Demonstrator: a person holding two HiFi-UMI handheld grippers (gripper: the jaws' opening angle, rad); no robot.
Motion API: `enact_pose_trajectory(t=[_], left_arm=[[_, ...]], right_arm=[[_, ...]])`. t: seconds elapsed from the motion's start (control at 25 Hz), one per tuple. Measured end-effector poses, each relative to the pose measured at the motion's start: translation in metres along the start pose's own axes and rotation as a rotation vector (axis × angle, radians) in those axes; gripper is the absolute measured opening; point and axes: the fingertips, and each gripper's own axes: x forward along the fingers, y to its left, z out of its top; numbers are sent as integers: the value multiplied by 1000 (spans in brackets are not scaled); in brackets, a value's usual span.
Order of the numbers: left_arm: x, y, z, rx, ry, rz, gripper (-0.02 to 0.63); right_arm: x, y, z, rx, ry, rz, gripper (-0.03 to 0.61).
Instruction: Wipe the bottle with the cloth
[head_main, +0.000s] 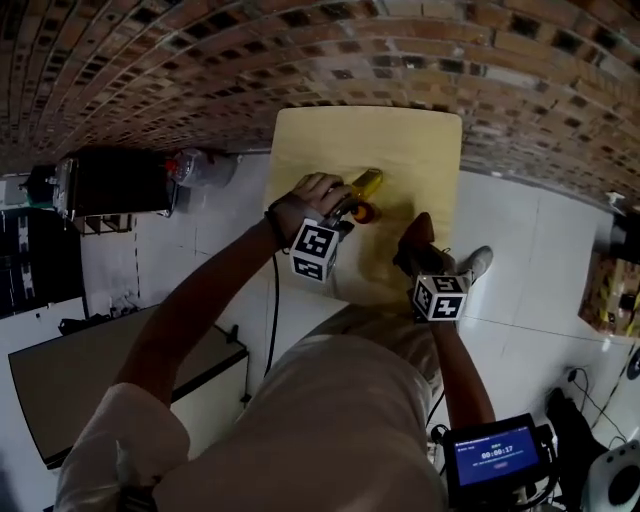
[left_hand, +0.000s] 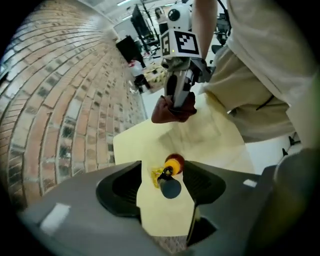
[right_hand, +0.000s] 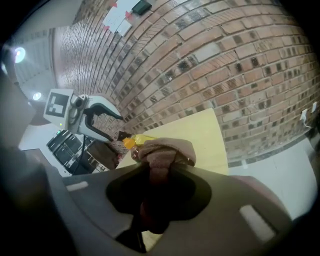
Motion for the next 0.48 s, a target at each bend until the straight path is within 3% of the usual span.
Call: enact_pose_trajectory(t=[0.24,0.36,0.48], left_arm=[[36,-12,-8,115,83,-100,270],[45,-17,-10,110,107,-97,193],[51,-20,-9,77,105,-78,170]], right_arm=[[-4,-5,4,5,-11,2,86],[-7,-10,2,13,-8,-5,86],[-10,-14,-1,16,-5,-9,86]])
